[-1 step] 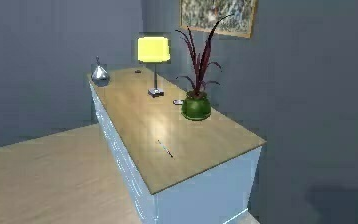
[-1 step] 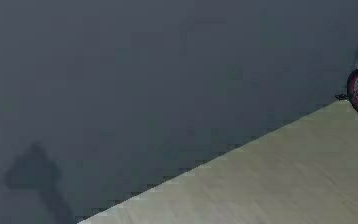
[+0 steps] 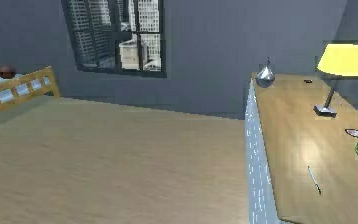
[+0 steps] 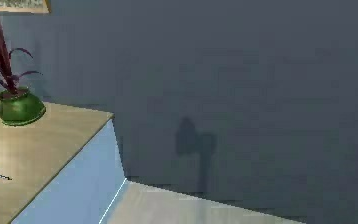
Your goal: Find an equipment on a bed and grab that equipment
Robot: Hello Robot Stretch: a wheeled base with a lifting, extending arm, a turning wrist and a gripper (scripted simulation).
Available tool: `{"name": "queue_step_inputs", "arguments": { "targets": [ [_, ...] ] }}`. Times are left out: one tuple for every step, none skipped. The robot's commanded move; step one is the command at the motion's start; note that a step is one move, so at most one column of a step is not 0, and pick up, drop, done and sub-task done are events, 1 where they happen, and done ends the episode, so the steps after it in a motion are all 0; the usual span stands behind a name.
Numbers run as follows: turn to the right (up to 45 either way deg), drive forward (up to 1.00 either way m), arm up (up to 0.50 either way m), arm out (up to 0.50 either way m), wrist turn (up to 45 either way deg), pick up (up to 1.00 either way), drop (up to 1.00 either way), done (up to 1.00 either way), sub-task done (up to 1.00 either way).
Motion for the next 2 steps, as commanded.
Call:
{"name": "queue_step_inputs", "arguments": {
  "targets": [
    [-45.0,0.0,0.0,0.0,0.0,0.0,0.0,0.0,0.0],
    [-6.0,0.0,0.0,0.0,0.0,0.0,0.0,0.0,0.0]
  ]
}}
